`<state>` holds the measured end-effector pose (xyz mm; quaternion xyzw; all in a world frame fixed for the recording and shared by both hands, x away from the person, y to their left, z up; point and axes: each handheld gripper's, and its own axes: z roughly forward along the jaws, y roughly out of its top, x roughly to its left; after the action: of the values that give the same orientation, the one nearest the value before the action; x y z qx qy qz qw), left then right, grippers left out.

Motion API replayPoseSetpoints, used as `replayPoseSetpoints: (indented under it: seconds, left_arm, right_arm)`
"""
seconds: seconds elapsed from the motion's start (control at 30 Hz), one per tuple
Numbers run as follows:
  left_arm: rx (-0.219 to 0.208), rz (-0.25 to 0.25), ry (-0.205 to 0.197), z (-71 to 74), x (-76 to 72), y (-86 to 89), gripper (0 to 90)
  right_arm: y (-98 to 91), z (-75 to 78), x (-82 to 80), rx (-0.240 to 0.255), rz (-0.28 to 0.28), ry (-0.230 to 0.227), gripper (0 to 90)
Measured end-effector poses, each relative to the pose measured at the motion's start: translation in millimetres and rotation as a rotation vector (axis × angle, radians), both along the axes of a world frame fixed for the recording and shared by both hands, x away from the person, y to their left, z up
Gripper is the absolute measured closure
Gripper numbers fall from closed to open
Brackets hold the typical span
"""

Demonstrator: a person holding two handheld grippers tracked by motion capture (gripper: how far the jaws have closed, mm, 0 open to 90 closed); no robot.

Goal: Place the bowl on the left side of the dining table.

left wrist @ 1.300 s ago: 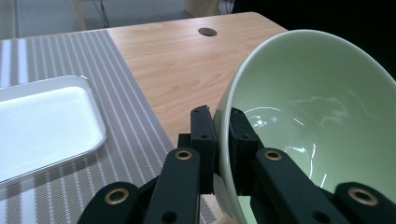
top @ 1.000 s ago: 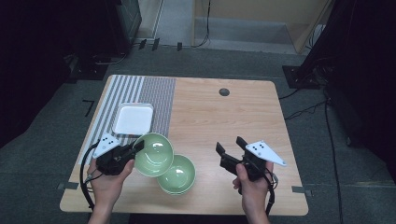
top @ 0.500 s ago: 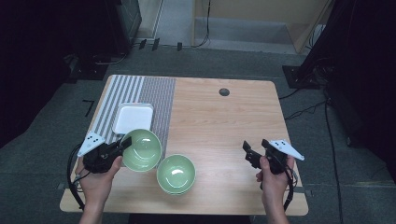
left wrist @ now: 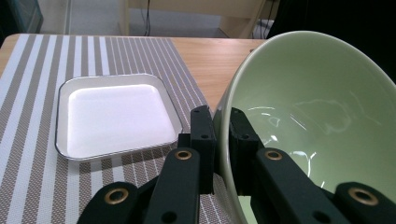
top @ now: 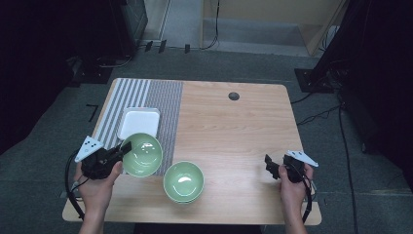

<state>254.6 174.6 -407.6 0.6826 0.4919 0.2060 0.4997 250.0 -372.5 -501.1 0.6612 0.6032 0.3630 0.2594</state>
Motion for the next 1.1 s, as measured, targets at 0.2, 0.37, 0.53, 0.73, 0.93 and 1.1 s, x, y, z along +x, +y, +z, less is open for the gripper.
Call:
replayPoseSetpoints:
  seconds: [0.2, 0.37, 0.53, 0.73, 0.93, 1.1]
  left_arm:
    - [-0.008, 0.02, 0.0, -0.7, 2.0, 8.4, 83.8]
    - [-0.014, 0.033, 0.001, -1.0, 4.3, 12.5, 83.7]
    - [-0.019, 0.047, -0.002, -0.4, 7.9, 18.4, 83.8]
    - [-0.018, 0.08, 0.004, -1.6, 16.0, 27.8, 83.8]
    - [-0.044, 0.099, 0.018, -3.9, 30.5, 35.6, 83.9]
    - [-0.05, 0.111, 0.038, -10.0, 42.5, 35.8, 84.0]
  right_arm:
    - [-13.4, -11.4, -0.8, -0.052, -0.045, 0.045, 22.6]
    - [-17.3, -18.7, -0.7, -0.074, -0.068, 0.087, 23.2]
    - [-15.5, -22.7, -1.1, -0.136, -0.052, 0.08, 22.8]
    - [-16.7, -23.0, -2.5, -0.135, -0.039, 0.077, 22.8]
    - [-18.3, -23.0, -9.0, -0.139, -0.003, 0.076, 22.8]
    - [-18.7, -23.0, -16.2, -0.14, 0.029, 0.075, 22.8]
